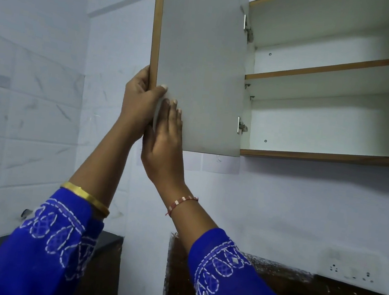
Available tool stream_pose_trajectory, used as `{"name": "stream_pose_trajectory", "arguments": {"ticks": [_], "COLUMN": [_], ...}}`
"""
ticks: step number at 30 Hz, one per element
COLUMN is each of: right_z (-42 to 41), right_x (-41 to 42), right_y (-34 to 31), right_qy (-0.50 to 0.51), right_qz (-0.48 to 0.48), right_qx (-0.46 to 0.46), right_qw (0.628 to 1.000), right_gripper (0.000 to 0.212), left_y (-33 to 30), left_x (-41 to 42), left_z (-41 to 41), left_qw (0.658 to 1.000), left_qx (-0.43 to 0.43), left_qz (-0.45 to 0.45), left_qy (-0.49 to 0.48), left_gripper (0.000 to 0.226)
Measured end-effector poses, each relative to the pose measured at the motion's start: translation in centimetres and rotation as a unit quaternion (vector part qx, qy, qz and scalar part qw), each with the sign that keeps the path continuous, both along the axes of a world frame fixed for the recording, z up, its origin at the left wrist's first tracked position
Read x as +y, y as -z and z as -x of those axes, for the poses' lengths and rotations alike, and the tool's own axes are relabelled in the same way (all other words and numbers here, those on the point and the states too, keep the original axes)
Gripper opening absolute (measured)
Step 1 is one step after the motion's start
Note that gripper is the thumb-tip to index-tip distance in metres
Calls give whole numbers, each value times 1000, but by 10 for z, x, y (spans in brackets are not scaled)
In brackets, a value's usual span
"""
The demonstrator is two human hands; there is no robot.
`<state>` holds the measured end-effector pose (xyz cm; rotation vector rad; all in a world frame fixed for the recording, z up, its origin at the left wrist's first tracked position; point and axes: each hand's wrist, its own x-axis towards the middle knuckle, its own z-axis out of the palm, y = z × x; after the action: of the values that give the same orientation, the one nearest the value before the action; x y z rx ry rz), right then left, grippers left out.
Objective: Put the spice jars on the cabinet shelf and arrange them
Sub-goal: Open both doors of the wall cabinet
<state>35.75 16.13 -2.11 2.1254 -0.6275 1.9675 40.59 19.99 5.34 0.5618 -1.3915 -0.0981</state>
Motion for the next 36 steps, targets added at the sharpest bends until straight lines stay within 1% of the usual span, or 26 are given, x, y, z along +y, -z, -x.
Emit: {"name": "stream_pose_trajectory", "arguments": {"ticks": [2,4,6,7,9,10,13,15,18,21,22,26,29,33,36], "right_z": [12,29,50,61,85,98,141,174,230,289,308,380,426,475,505], "right_x": [3,2,-1,-2,-5,-5,-4,-3,-2,-3,-3,-8,-15,-24,-36], "right_y": [0,0,0,-1,-5,-8,-17,-22,-30,-36,-37,-40,-43,-47,-52], "right_qy": [-33,-48,-21,-6,21,36,85,115,165,216,232,294,338,379,420], "right_qz": [-12,-16,-5,-1,4,8,24,32,52,52,52,60,44,20,17], "right_qx": [16,38,54,53,44,41,38,37,40,38,39,51,49,34,26], "right_qw": [999,998,998,999,999,998,995,992,984,974,971,953,939,925,907], "right_gripper": [57,57,57,58,58,60,79,80,77,58,57,56,58,63,65], "left_y": [4,5,3,3,0,-1,-7,-9,-7,-6,-7,-12,-13,-15,-17], "left_x": [0,2,7,12,20,23,24,21,14,7,4,-6,-19,-44,-65], "left_z": [8,17,30,39,62,76,120,152,201,251,267,329,370,411,435], "left_qw": [999,997,990,985,981,981,982,984,986,986,986,984,985,986,985], "left_qx": [-1,35,98,115,104,88,61,55,49,58,62,74,62,41,33], "left_qz": [18,32,52,69,116,135,165,166,159,155,155,156,147,124,106], "left_qy": [-36,-59,-89,-103,-113,-107,-67,-46,-17,8,17,49,71,100,131], "left_gripper": [33,37,42,44,45,46,49,49,48,49,50,45,44,44,44]}}
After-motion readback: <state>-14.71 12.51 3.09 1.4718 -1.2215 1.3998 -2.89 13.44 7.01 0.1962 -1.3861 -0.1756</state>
